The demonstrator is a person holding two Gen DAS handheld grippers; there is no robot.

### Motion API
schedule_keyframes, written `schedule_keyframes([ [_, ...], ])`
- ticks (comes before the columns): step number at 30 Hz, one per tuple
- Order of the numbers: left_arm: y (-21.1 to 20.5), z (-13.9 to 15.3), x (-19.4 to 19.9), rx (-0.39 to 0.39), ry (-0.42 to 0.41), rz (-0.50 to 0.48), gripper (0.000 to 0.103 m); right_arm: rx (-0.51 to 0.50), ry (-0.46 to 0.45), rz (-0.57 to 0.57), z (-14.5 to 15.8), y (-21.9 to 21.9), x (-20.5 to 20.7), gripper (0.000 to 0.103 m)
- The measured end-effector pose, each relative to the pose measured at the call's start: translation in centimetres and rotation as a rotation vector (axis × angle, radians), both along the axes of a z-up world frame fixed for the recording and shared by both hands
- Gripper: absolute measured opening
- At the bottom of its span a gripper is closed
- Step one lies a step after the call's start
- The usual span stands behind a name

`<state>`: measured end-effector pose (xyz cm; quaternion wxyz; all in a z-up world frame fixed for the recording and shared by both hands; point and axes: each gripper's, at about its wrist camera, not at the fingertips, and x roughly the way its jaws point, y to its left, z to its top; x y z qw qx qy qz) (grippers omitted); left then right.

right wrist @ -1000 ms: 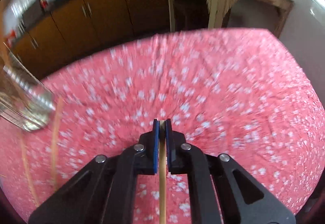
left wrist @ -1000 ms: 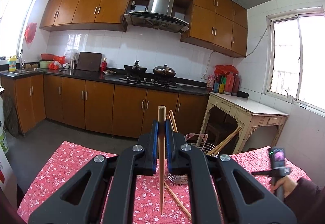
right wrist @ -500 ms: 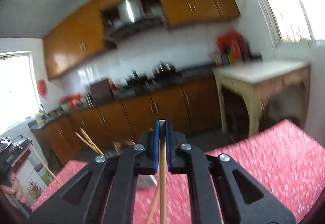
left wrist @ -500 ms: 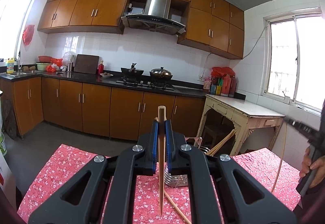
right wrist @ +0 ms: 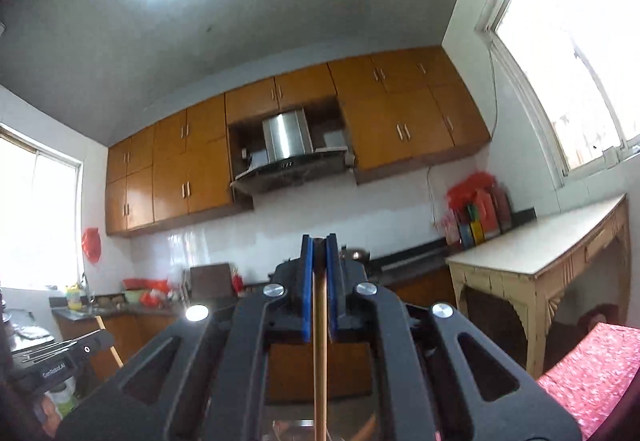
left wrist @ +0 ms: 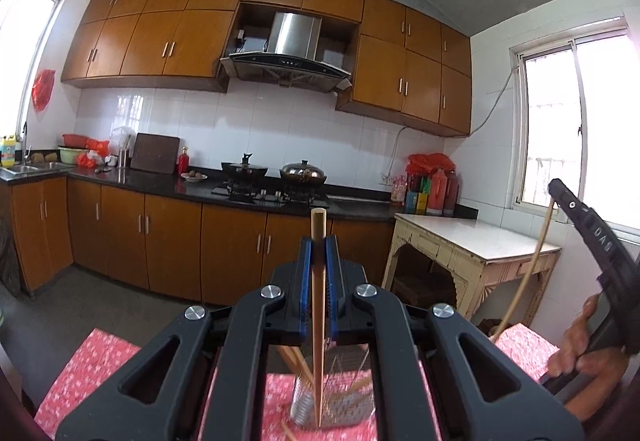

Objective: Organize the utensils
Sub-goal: 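Lift both held chopsticks and carry them above the wire holder, then open both tools to drop the chopsticks into the wire holder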

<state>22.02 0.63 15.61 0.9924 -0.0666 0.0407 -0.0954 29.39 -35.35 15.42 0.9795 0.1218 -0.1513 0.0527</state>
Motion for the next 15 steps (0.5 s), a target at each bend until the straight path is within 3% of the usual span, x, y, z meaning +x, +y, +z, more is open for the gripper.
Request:
schedule_keyframes([
  [8, -2.0, 0.8, 5.0, 0.006, -0.060, 0.067, 0.007, 0.056, -0.083, -0.097, -1.8, 2.3, 6.8, 0.007],
  [15, -1.9, -2.2, 8.2, -0.041, -0.034, 0.104, 0.007, 0.041, 0.017, -0.114, -6.5, 4.1, 11.2, 0.007],
])
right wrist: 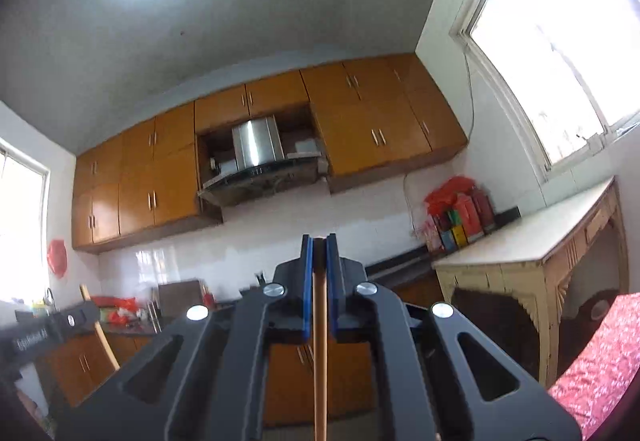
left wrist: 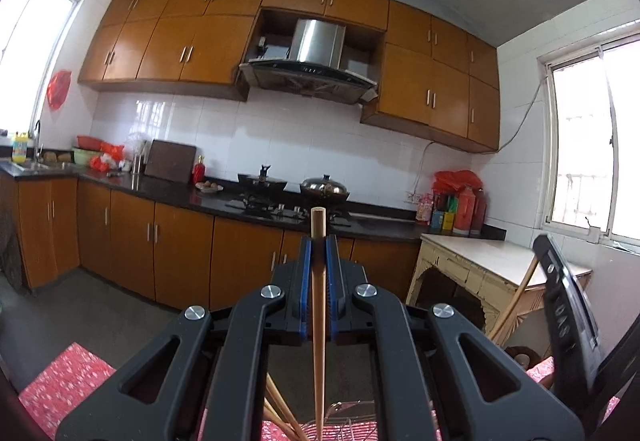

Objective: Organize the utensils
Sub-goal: 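Open both tools to drop the chopsticks into the wire holder, then move both open tools down to the two loose chopsticks on the cloth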

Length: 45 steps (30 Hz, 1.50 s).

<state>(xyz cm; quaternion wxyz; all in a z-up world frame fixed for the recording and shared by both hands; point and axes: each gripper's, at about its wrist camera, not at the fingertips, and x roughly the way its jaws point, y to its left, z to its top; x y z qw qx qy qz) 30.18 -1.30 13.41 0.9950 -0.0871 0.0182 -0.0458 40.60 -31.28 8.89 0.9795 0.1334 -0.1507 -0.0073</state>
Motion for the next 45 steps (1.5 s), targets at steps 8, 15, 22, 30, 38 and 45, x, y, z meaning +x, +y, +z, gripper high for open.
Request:
schedule_keyframes([
  [8, 0.3, -2.4, 1.1, 0.017, 0.124, 0.003, 0.008, -0.030, 0.177, -0.029, -2.5, -0.2, 0.4, 0.045],
  [15, 2.0, -0.7, -1.8, 0.050, 0.160, 0.044, 0.013, -0.030, 0.282, -0.061, -1.0, -3.0, -2.5, 0.047],
  [22, 4.1, -0.2, -5.7, 0.040, 0.190, 0.083, 0.020, -0.005, 0.380, -0.061, -1.4, -5.5, -7.5, 0.048],
  [30, 5.4, -4.3, -11.1, 0.043, 0.265, 0.125, 0.025, -0.018, 0.512, -0.066, -6.2, -6.2, -13.4, 0.049],
  [38, 3.3, -11.0, -15.5, 0.046, 0.359, 0.090, 0.025, -0.081, 0.677, 0.002, -13.2, -3.4, -17.3, 0.049],
  [45, 0.7, -16.5, -16.8, 0.031, 0.478, 0.006, 0.037, -0.162, 0.874, 0.151, -21.1, 0.9, -19.1, 0.048],
])
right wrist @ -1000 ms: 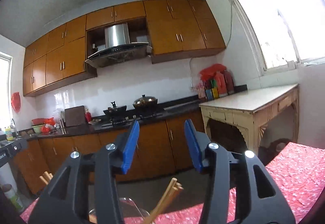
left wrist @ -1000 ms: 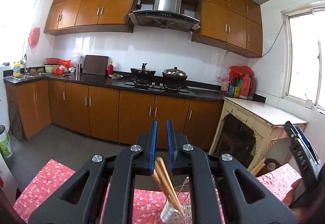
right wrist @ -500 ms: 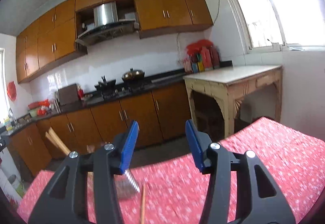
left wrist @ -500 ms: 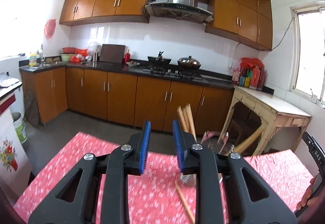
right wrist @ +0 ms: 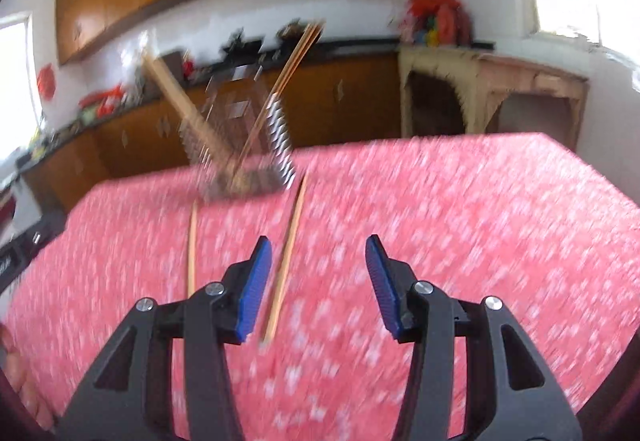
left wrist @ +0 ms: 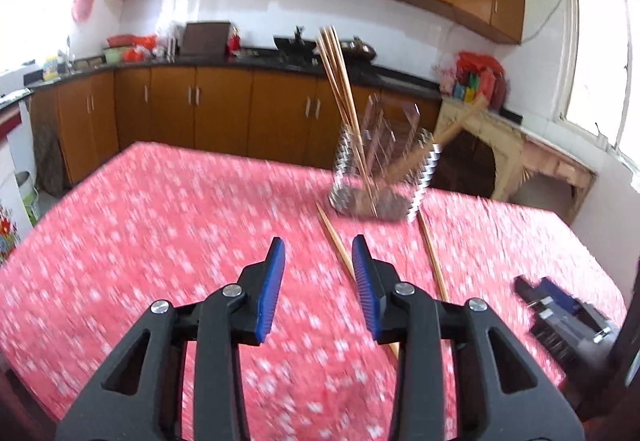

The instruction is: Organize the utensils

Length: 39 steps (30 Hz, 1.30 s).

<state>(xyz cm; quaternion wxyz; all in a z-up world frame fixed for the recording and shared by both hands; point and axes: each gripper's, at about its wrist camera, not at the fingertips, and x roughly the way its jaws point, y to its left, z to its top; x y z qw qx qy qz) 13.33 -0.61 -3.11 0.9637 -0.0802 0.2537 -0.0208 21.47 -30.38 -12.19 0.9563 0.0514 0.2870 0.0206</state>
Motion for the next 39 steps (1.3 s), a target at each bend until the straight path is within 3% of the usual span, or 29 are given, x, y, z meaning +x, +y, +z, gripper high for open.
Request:
schedule_keyframes([
  [10, -0.3, -3.5, 0.0, 0.013, 0.081, -0.010, 0.039, 0.029, 0.227, 0.025, -3.8, 2.0, 3.3, 0.039],
  [12, -0.4, -3.7, 0.1, 0.012, 0.090, -0.013, 0.040, 0.005, 0.229, 0.013, -3.7, 2.3, 3.8, 0.036],
  [13, -0.4, -3.9, 0.1, 0.012, 0.093, -0.015, 0.042, -0.014, 0.234, 0.005, -3.7, 2.5, 4.0, 0.030],
  [14, -0.5, -4.1, 0.2, 0.011, 0.099, -0.018, 0.043, -0.021, 0.237, -0.001, -3.6, 2.4, 4.1, 0.010],
  [15, -0.6, -4.3, 0.3, 0.010, 0.106, -0.021, 0.044, -0.029, 0.241, -0.006, -3.6, 2.3, 4.2, 0.008],
  [18, -1.2, -4.8, 0.8, -0.002, 0.136, -0.040, 0.044, -0.028, 0.249, -0.071, -3.6, 0.6, 4.5, 0.008],
  [25, -3.9, -5.8, 1.5, 0.003, 0.200, -0.106, 0.044, 0.091, 0.289, -0.303, -3.3, -8.6, 6.7, 0.008],
  [27, -4.9, -6.3, 2.1, -0.003, 0.240, -0.122, 0.044, 0.126, 0.296, -0.327, -3.5, -10.3, 6.8, 0.008],
  [32, -6.6, -7.4, 3.2, 0.027, 0.308, -0.110, 0.044, 0.105, 0.290, -0.318, -3.8, -10.9, 6.2, 0.008],
  [33, -6.9, -7.7, 3.4, 0.032, 0.325, -0.106, 0.042, 0.098, 0.286, -0.315, -3.7, -10.9, 6.1, 0.008],
  [37, -6.9, -8.0, 3.9, 0.079, 0.339, -0.079, 0.009, 0.084, 0.281, -0.290, -4.0, -10.1, 6.7, 0.008],
  [39, -5.8, -7.9, 4.2, 0.071, 0.353, -0.065, 0.008, 0.071, 0.282, -0.272, -4.1, -9.8, 6.9, 0.008],
])
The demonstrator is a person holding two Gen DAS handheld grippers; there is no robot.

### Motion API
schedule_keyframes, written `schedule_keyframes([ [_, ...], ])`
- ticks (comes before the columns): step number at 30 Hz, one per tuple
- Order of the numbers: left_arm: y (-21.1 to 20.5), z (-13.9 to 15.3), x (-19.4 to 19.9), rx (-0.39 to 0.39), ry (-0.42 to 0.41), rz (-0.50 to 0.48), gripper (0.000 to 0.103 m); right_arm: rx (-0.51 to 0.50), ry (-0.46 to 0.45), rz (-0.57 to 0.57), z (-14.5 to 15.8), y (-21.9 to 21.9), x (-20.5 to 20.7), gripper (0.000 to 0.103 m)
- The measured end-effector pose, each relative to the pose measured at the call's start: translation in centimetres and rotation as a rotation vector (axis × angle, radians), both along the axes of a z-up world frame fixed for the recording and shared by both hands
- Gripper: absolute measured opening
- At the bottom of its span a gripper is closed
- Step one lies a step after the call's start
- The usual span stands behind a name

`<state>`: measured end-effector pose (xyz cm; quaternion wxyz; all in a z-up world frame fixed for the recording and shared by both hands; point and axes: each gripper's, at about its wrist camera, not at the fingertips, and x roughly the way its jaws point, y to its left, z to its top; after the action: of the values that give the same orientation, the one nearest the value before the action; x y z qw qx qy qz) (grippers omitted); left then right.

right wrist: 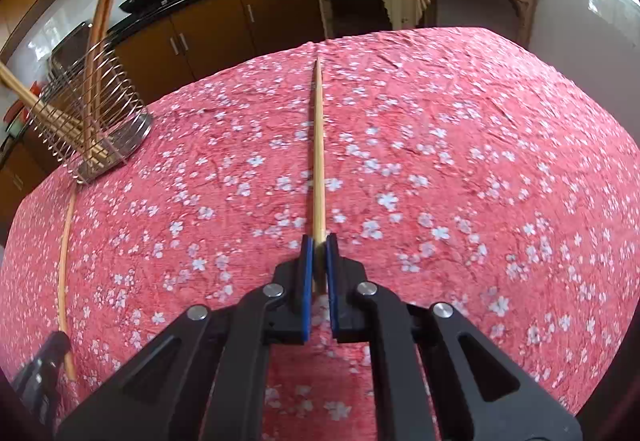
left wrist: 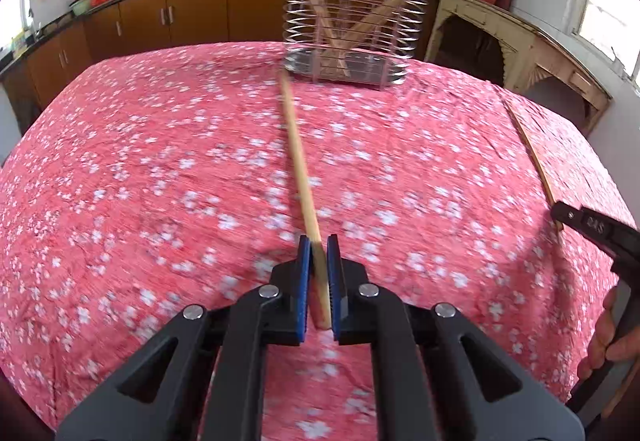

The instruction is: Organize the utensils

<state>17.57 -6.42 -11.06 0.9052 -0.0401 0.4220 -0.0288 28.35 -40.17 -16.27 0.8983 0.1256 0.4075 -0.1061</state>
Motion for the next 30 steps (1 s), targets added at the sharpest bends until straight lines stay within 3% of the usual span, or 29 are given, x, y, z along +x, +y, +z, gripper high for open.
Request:
schedule_keyframes([
  [6, 5.9, 0.0, 2.3, 0.081, 0.014, 0.075, 0.007, -0.016, 0.006, 0.052, 0.5, 0.9, 1.5, 0.008],
  [11, 9.0, 0.0, 4.2, 0.126, 0.019, 0.016, 0.007, -0.030, 0.012, 0.084, 0.6, 1.3, 2.6, 0.008],
  [15, 10.4, 0.2, 4.2, 0.043, 0.015, -0.020, 0.007, -0.044, 0.010, 0.107, 0.6, 1.3, 2.5, 0.009],
  [18, 11.1, 0.6, 3.1, 0.009, -0.019, -0.034, 0.008, -0.016, 0.001, 0.113, 0.7, 1.0, 1.6, 0.017],
  [20, 11.8, 0.8, 1.7, -0.027, -0.033, -0.043, 0.013, -0.020, -0.008, 0.114, 0.6, 0.8, 0.8, 0.021],
  [21, 12.0, 0.8, 1.2, -0.034, -0.039, -0.042, 0.020, -0.017, -0.006, 0.118, 0.5, 0.8, 0.5, 0.021],
  [22, 12.3, 0.8, 0.5, -0.038, -0.042, -0.039, 0.028, -0.022, -0.009, 0.119, 0.4, 0.9, 0.2, 0.021],
  [23, 12.4, 0.8, 0.2, -0.043, -0.044, -0.036, 0.030, -0.028, -0.010, 0.118, 0.4, 1.0, 0.1, 0.021],
  [30, 10.5, 0.9, 0.8, 0.022, -0.050, -0.050, 0.032, -0.032, -0.006, 0.111, 0.3, 1.1, -0.1, 0.021],
])
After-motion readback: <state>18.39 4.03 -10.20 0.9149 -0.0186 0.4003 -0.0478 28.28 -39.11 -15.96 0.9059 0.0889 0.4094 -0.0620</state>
